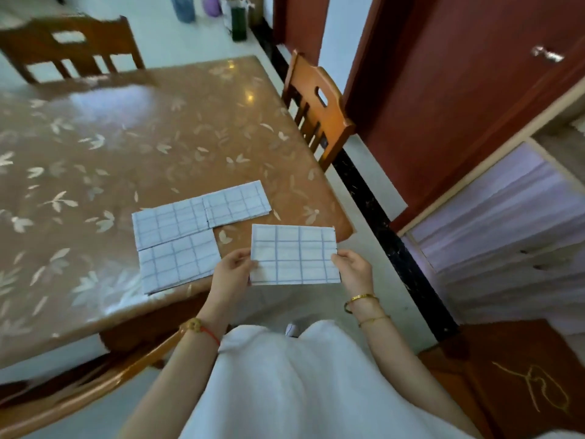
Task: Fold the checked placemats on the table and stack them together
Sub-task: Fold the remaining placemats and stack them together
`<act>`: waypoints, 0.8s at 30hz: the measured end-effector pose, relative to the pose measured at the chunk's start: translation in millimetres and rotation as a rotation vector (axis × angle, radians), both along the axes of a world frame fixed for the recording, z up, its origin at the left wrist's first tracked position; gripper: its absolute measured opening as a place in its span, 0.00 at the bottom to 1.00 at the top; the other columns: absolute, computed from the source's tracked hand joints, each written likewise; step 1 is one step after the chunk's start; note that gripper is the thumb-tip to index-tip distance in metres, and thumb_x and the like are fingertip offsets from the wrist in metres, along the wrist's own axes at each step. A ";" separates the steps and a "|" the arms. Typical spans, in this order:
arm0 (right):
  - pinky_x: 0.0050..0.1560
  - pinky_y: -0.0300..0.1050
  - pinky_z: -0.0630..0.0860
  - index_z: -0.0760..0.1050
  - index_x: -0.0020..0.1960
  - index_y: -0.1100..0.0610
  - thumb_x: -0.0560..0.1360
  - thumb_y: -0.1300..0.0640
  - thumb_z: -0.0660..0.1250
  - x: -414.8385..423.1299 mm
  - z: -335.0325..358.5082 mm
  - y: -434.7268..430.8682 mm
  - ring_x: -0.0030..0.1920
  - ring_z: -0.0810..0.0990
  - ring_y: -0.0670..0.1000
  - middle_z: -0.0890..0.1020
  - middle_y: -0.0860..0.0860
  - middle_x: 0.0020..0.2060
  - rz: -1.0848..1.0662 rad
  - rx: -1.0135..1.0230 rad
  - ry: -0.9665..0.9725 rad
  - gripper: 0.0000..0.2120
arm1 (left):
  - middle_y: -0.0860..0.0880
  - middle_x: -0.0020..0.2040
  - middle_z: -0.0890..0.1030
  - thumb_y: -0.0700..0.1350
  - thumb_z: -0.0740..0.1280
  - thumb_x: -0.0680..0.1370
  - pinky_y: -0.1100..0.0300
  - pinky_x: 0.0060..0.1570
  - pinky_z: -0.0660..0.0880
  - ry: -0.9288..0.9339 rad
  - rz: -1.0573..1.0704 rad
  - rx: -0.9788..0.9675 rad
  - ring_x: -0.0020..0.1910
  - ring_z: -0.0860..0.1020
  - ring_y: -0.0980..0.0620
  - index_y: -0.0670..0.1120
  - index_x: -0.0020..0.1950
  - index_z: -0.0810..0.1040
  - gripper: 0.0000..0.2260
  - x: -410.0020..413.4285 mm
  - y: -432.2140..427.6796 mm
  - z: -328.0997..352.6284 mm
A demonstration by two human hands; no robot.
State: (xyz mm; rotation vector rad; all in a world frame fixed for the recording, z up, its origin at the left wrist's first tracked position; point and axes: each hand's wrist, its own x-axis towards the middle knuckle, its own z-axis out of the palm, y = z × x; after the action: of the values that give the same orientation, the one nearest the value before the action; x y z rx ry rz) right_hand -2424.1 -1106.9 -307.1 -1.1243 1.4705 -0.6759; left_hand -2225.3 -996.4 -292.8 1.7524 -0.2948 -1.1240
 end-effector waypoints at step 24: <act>0.52 0.42 0.72 0.80 0.53 0.60 0.75 0.63 0.66 146.2 -71.4 -78.6 0.51 0.77 0.51 0.81 0.52 0.48 0.349 0.110 0.252 0.09 | 0.46 0.57 0.81 0.28 0.66 0.74 0.62 0.36 0.79 -0.064 0.196 0.165 0.48 0.82 0.51 0.46 0.68 0.74 0.25 89.5 -6.9 -65.1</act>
State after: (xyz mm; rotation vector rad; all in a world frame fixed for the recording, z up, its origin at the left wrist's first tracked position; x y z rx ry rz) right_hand -2277.9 -1185.4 -378.6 -1.3737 1.4495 -0.2139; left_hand -2135.8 -1003.3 -357.8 1.9193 -0.0673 -0.9751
